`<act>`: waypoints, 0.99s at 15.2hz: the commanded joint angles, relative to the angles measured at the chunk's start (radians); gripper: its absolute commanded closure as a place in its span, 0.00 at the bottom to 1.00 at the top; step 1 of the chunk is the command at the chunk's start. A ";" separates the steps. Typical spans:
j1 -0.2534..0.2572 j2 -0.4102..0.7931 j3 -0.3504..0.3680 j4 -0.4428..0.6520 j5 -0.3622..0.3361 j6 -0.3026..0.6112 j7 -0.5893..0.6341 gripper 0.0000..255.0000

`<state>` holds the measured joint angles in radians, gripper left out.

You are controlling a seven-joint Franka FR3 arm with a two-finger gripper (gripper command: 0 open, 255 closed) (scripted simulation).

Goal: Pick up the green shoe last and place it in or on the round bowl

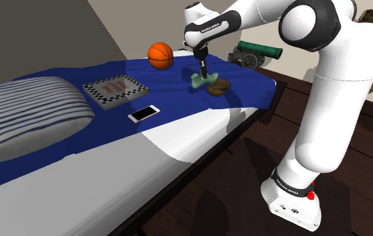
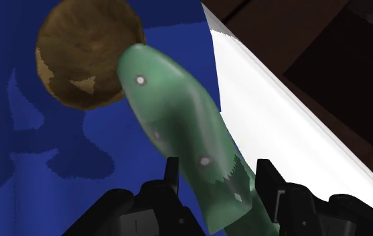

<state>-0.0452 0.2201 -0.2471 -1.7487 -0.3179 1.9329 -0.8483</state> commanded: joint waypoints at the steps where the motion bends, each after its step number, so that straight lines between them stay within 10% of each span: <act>1: -0.028 0.022 -0.016 0.036 0.009 0.002 -0.048 1.00; 15: -0.274 0.303 -0.080 0.460 0.134 -0.050 -0.382 1.00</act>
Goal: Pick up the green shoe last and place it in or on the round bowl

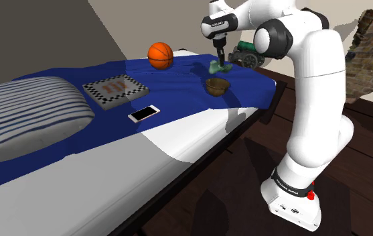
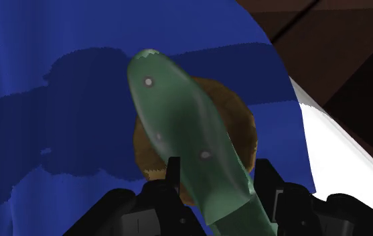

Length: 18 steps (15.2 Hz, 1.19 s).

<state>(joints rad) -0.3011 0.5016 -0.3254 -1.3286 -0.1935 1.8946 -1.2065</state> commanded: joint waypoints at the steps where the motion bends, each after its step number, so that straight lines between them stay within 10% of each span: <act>1: -0.040 0.052 -0.003 0.089 0.022 -0.025 -0.046 1.00; 18: -0.046 0.098 0.001 -0.051 0.019 0.157 -0.009 1.00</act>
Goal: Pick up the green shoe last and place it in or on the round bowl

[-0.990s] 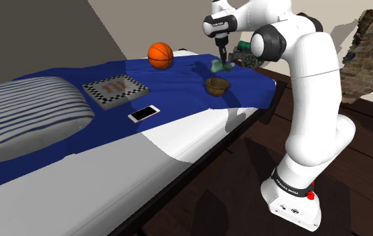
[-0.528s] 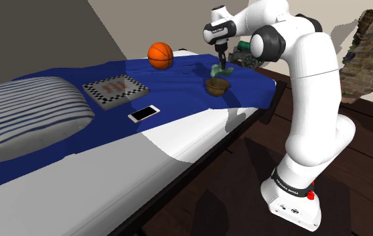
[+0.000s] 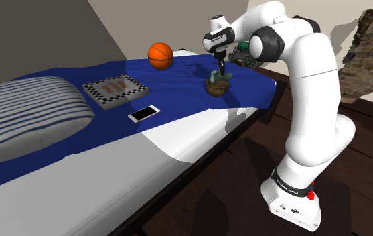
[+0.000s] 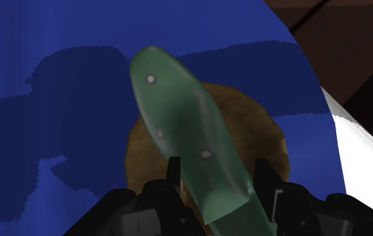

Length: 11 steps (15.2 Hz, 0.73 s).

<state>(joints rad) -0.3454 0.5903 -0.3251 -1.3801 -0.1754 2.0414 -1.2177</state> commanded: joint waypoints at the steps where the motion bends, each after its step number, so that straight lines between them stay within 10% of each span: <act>1: -0.001 0.013 0.001 -0.007 0.001 0.021 0.005 1.00; 10: -0.002 0.019 0.002 -0.018 0.001 0.037 0.009 1.00; 11: -0.002 0.019 0.002 -0.018 0.001 0.037 0.009 0.00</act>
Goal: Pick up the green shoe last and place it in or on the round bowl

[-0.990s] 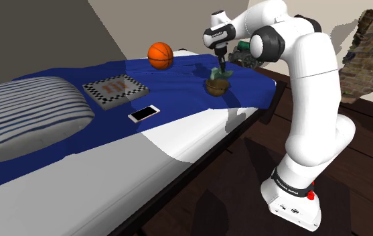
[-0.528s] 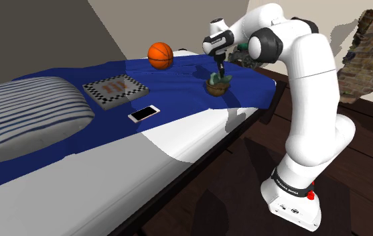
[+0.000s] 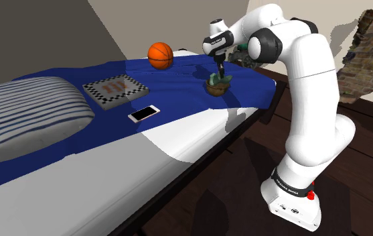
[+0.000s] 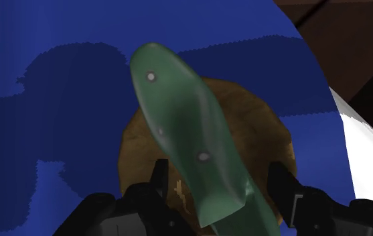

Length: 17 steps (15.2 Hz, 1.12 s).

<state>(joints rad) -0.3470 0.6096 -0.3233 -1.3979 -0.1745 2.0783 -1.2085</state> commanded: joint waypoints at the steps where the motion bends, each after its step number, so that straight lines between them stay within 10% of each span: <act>1: 0.000 0.000 0.000 0.000 0.000 0.000 0.000 0.00; 17: 0.024 -0.046 -0.001 0.049 -0.006 -0.099 0.002 0.00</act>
